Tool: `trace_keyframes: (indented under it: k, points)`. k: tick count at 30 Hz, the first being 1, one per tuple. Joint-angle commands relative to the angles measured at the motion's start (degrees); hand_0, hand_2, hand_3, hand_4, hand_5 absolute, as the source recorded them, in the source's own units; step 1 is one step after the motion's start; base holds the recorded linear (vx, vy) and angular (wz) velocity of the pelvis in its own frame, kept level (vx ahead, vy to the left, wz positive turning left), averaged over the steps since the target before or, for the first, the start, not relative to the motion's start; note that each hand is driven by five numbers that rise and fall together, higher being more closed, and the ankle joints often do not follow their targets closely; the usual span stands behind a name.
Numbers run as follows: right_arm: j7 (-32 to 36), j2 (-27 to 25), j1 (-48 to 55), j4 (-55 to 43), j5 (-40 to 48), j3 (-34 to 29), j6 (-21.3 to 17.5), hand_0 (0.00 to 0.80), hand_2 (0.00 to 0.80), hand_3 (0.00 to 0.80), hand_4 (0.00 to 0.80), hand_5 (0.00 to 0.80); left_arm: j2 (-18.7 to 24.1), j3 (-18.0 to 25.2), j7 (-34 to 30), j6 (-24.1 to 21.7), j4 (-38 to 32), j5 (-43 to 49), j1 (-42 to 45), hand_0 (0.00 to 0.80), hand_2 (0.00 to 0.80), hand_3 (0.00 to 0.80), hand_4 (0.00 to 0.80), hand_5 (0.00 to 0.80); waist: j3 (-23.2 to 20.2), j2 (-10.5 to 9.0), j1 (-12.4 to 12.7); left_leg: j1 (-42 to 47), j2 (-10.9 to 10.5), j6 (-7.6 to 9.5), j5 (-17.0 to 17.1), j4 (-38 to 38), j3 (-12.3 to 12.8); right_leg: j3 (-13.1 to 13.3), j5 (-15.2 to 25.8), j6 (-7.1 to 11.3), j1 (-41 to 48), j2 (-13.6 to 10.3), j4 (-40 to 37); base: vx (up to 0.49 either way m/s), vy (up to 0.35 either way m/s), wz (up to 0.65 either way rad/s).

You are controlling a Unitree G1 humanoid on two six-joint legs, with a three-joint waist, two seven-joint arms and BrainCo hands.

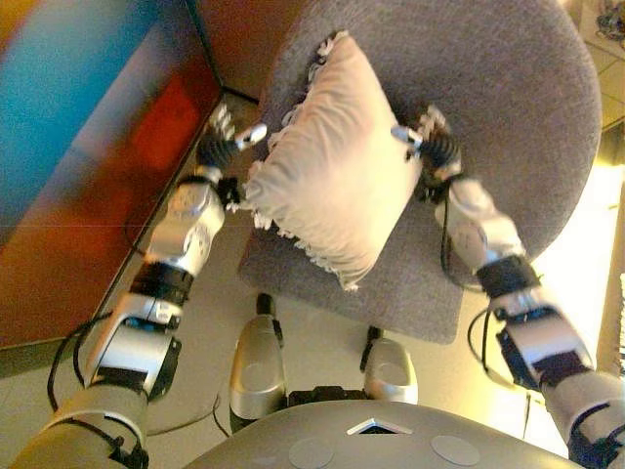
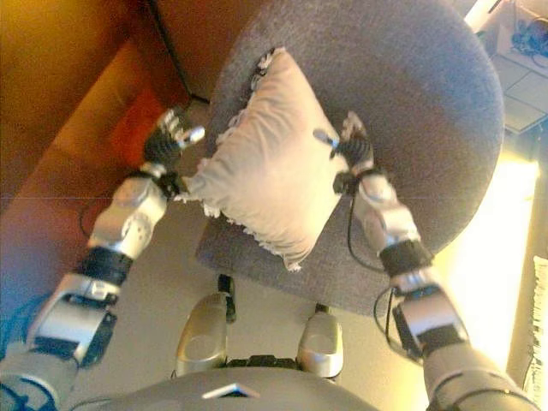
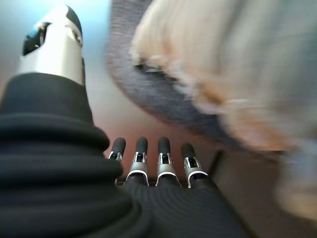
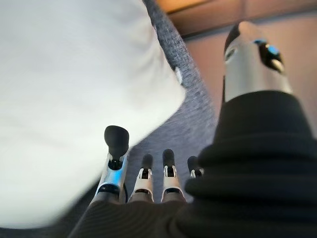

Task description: Pick up the cushion and take it to the sofa

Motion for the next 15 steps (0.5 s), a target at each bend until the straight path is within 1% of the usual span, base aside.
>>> trace_keyframes:
  k: [1,2,3,5,7,9,10,12,15]
  points:
    - [6.0,0.0,6.6,-5.9,5.8,-3.3,-5.0,0.000,0.000,0.000,0.000,0.000,-2.7,1.8,-4.6,-5.1,-4.1,0.2,3.6,0.000,0.000,0.000,0.000,0.000,-8.2,3.53,0.0,7.8,3.0,-2.56,2.3,-11.4,-0.5,0.5,4.0,0.73,-1.5,1.0,-2.3,0.088,-0.049,-0.18]
    - [7.2,1.3,9.4,-6.8,6.6,-4.0,-5.1,0.000,0.000,0.000,0.000,0.000,-3.5,2.2,-5.3,-5.1,-5.3,0.2,5.9,0.000,0.000,0.000,0.000,0.000,-9.0,3.70,-0.1,9.0,3.0,-2.35,3.0,-13.4,-0.1,0.2,4.0,0.69,-0.6,1.4,-3.2,0.042,-0.035,-0.17]
    - [7.4,1.4,9.6,-6.9,6.6,-4.0,-5.1,0.000,0.000,0.000,0.000,0.000,-3.6,2.2,-5.3,-5.0,-5.5,0.1,6.1,0.000,0.000,0.000,0.000,0.000,-9.0,3.72,-0.1,9.2,2.9,-2.34,3.0,-13.6,-0.1,0.1,4.0,0.68,-0.5,1.5,-3.3,0.030,-0.059,-0.21]
    - [9.1,2.9,13.8,-9.1,6.4,-3.8,-5.6,0.000,0.000,0.000,0.000,0.000,-4.3,2.5,-6.8,-4.5,-7.4,-0.9,8.9,0.000,0.000,0.000,0.000,0.000,-9.9,3.89,-0.4,10.8,2.8,-2.11,4.1,-16.6,0.8,-0.7,4.3,0.58,0.7,2.1,-4.7,-0.009,-0.059,-0.17]
    - [9.9,2.9,16.0,-10.1,5.0,-3.6,-5.7,0.000,0.000,0.000,0.000,0.000,-4.5,2.3,-7.0,-4.3,-8.9,-0.2,10.5,0.000,0.000,0.000,0.000,0.000,-10.2,3.98,-0.8,11.3,2.8,-2.08,4.5,-17.6,1.1,-1.1,4.7,0.47,1.0,2.5,-5.6,-0.056,-0.060,-0.09]
    - [10.1,3.0,18.1,-10.2,1.4,-2.8,-5.8,0.000,0.000,0.000,0.000,0.000,-4.3,2.3,-7.4,-4.2,-9.9,-0.7,12.3,0.000,0.000,0.000,0.000,0.000,-10.3,4.07,-1.1,11.8,2.8,-2.02,4.6,-18.1,1.6,-1.3,5.0,0.36,1.0,2.7,-6.0,-0.068,-0.047,-0.03]
    - [10.6,3.0,19.1,-10.2,0.4,-2.3,-5.5,0.000,0.000,0.000,0.000,0.000,-4.3,2.4,-8.1,-4.1,-10.4,-0.9,13.3,0.000,0.000,0.000,0.000,0.000,-10.4,4.10,-1.3,12.0,2.8,-1.93,4.5,-18.1,1.8,-1.1,5.0,0.24,0.9,2.9,-6.0,-0.058,-0.037,-0.04]
    - [11.4,3.4,21.2,-10.2,-1.6,-1.1,-6.4,0.000,0.000,0.000,0.000,0.000,-4.6,2.4,-9.3,-4.3,-11.7,-0.4,15.9,0.000,0.000,0.000,0.000,0.000,-10.2,4.15,-1.6,12.4,2.9,-1.72,4.2,-17.8,2.2,-0.7,4.8,-0.08,0.9,3.2,-5.7,-0.034,-0.034,-0.03]
    - [11.6,4.1,24.5,-9.6,1.1,-0.7,-7.2,0.000,0.000,0.000,0.000,0.000,-4.7,2.0,-9.9,-4.9,-12.8,-1.3,20.4,0.000,0.000,0.000,0.000,0.000,-10.0,4.27,-2.1,13.1,3.2,-1.54,4.0,-17.4,2.9,0.0,4.6,-0.52,1.3,3.8,-5.7,0.009,-0.025,-0.12]
